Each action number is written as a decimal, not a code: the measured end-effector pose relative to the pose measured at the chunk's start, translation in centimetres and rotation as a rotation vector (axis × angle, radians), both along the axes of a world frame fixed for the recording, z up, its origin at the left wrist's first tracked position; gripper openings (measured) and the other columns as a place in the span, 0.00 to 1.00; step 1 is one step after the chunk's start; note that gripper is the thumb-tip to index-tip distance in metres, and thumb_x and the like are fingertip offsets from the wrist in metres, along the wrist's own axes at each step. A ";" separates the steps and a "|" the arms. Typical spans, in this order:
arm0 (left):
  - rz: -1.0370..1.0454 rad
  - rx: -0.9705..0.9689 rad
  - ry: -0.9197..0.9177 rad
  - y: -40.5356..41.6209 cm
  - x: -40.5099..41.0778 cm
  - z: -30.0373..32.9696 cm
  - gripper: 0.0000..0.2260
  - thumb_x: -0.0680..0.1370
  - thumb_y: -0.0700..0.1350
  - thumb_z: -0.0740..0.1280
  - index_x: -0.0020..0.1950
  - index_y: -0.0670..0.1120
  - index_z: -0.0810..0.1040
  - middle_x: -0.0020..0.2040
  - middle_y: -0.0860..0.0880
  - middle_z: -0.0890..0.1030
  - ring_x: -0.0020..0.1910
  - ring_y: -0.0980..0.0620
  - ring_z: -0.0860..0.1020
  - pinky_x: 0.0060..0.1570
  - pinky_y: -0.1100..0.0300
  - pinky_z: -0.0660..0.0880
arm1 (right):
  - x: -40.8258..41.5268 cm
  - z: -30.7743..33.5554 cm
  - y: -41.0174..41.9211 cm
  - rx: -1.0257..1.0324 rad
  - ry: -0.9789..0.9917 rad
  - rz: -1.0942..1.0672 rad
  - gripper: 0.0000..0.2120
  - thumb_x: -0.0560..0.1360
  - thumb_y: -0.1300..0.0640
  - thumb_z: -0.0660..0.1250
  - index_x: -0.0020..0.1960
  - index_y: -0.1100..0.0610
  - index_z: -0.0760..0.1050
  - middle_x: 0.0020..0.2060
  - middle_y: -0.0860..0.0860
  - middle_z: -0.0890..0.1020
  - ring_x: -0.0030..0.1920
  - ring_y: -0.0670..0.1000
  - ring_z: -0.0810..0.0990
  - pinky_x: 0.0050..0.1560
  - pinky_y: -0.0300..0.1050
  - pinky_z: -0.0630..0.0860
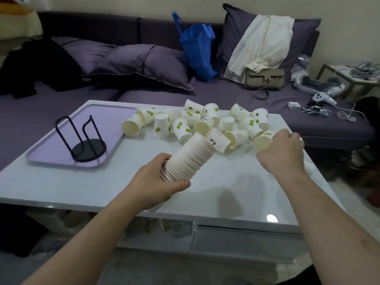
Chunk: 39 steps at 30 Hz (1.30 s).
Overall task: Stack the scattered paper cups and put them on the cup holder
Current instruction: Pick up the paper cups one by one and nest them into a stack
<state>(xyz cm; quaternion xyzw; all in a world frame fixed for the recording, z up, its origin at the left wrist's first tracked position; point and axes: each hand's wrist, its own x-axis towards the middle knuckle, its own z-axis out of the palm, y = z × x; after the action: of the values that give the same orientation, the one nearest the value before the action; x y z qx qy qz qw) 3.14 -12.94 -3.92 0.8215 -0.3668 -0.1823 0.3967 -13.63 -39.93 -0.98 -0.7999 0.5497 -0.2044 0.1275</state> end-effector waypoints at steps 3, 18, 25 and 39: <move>-0.006 -0.004 -0.001 -0.2 -0.2 0.0 0.27 0.70 0.58 0.81 0.64 0.60 0.75 0.53 0.59 0.82 0.49 0.59 0.81 0.47 0.60 0.77 | -1.2 -0.5 -1.1 -0.028 0.194 -0.085 0.36 0.69 0.58 0.77 0.71 0.68 0.66 0.69 0.68 0.71 0.68 0.69 0.71 0.69 0.57 0.70; -0.034 -0.003 0.013 -0.3 -1.1 0.1 0.27 0.69 0.57 0.82 0.64 0.59 0.75 0.53 0.58 0.82 0.50 0.57 0.82 0.47 0.61 0.78 | -2.6 -3.2 -2.6 -0.014 0.430 -0.158 0.25 0.72 0.57 0.74 0.67 0.59 0.73 0.68 0.62 0.69 0.67 0.63 0.70 0.69 0.53 0.68; -0.033 0.006 0.007 -0.1 -1.1 0.3 0.28 0.70 0.57 0.82 0.65 0.59 0.74 0.54 0.59 0.81 0.50 0.58 0.81 0.46 0.62 0.77 | -2.4 -1.9 -2.1 0.101 0.342 -0.033 0.24 0.71 0.57 0.70 0.64 0.58 0.68 0.51 0.55 0.79 0.60 0.62 0.79 0.61 0.54 0.69; -0.035 0.042 -0.062 0.5 -0.6 0.1 0.29 0.69 0.59 0.82 0.65 0.60 0.73 0.53 0.60 0.81 0.49 0.59 0.81 0.47 0.62 0.79 | 1.9 1.2 3.7 0.662 -0.972 0.424 0.24 0.70 0.48 0.78 0.63 0.55 0.80 0.57 0.55 0.87 0.60 0.59 0.85 0.66 0.60 0.80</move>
<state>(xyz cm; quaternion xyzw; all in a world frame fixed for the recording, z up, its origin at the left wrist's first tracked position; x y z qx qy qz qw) 2.50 -12.39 -3.86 0.8285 -0.3891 -0.1714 0.3645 -11.71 -36.26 0.17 -0.6252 0.2923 -0.3338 0.6421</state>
